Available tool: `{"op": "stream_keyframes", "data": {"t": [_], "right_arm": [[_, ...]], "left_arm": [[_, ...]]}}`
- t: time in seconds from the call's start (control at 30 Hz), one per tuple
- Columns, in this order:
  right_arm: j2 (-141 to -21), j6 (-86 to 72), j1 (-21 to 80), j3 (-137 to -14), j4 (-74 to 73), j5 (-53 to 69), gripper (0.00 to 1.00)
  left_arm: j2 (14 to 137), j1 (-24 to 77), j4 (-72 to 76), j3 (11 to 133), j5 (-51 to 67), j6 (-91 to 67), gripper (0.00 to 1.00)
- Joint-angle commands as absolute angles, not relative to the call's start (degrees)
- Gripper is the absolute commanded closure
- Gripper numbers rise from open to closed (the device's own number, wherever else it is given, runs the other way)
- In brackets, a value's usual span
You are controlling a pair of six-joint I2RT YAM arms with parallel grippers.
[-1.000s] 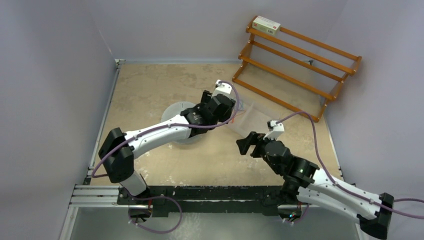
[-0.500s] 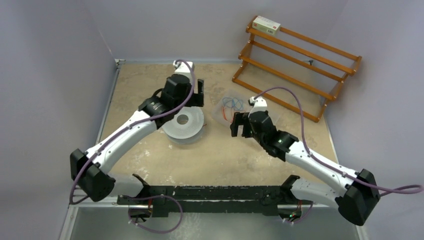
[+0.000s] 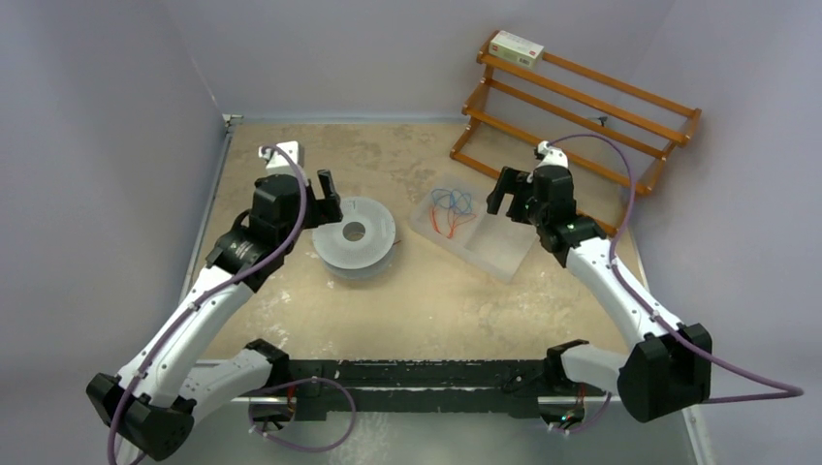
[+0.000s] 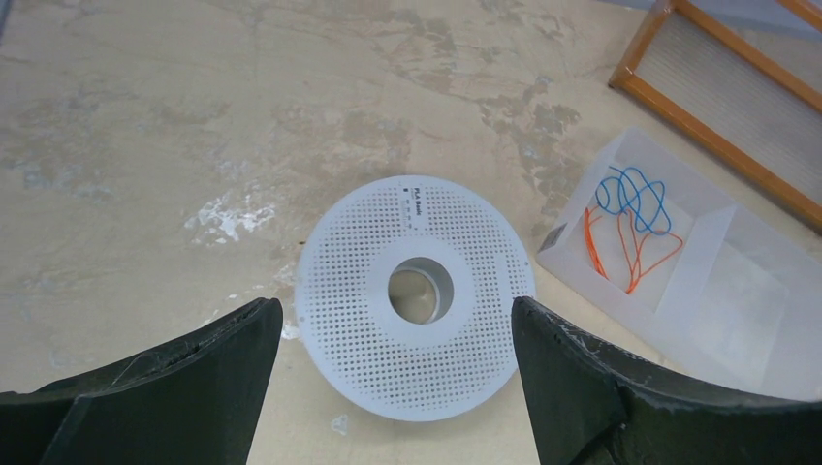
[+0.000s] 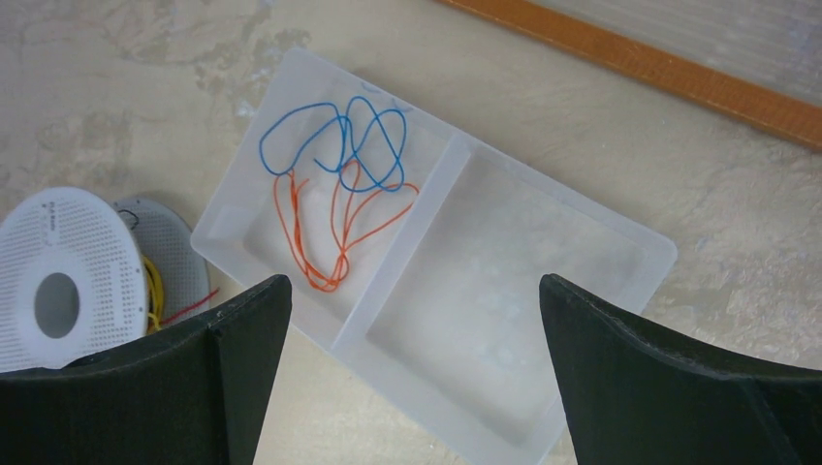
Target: Wrap the cables
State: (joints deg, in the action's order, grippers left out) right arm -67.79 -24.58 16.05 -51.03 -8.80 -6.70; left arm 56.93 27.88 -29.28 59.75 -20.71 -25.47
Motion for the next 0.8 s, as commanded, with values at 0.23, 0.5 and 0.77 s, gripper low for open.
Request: {"op": "stream_keyframes", "data": {"t": [0.23,0.5,0.77], "right_arm": [[-54.2,-27.4,16.3,-49.9,-7.2,-9.7,0.01],[-43.2,-24.2,16.2,-43.8,-2.6,-9.2,0.01],[-42.4,-22.0,16.3,-44.4,-3.4,-10.5,0.01]], "left_arm": [[47.1,27.8,-24.0,52.8,-22.1,-25.4,0.12],[40.1,27.8,-20.8,47.6,-20.0,-21.9,0.12],[38.7,27.3,-20.4,45.8,-19.5,-21.9,0.11]]}}
